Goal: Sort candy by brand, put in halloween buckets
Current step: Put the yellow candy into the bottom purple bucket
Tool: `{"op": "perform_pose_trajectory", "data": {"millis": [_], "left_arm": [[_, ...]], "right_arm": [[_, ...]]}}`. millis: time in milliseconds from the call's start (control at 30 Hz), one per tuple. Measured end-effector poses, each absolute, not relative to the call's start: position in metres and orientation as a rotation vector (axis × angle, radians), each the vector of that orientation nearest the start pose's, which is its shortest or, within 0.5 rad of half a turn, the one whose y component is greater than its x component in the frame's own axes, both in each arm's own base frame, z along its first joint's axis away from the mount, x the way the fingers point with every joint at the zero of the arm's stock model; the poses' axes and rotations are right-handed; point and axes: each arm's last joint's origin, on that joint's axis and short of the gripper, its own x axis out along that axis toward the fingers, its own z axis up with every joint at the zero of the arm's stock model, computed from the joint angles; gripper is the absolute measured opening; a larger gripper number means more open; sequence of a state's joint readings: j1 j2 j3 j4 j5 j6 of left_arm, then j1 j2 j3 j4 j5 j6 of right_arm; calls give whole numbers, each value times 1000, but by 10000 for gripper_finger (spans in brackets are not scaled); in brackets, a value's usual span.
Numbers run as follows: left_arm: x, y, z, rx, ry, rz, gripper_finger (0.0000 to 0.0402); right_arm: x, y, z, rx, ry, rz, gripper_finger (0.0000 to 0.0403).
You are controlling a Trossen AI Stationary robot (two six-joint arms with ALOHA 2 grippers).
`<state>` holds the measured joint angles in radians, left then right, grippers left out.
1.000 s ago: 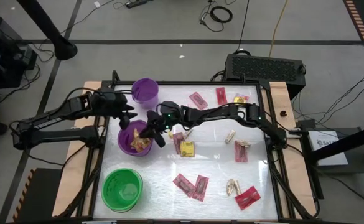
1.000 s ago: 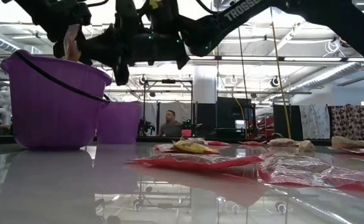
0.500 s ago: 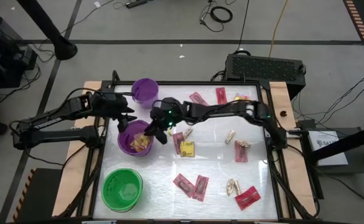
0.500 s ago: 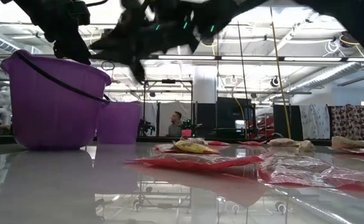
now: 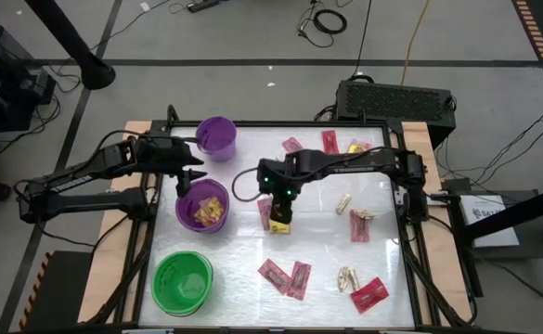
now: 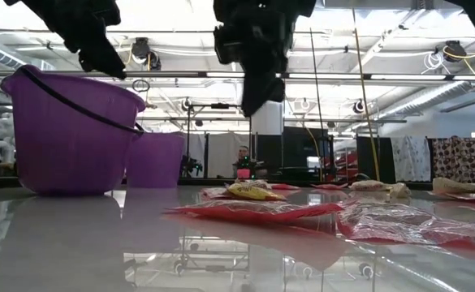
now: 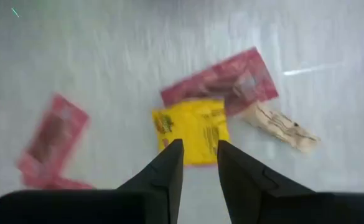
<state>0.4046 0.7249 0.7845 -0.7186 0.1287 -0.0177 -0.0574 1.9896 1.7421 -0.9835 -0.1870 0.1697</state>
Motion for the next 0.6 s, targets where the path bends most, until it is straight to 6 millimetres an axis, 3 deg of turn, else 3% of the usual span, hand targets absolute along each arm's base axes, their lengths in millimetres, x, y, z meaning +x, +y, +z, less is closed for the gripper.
{"op": "perform_pose_trajectory", "data": {"millis": [100,300,600], "left_arm": [[132,52,296,-183,607,272,191],[133,53,298,-177,583,273,191],[133,53,298,-179,581,274,191]], "right_arm": [[413,-13,245,215,1217,57,91],[410,-13,227,210,1246,64,91],[400,-12,186,161,1264,106,111]]}}
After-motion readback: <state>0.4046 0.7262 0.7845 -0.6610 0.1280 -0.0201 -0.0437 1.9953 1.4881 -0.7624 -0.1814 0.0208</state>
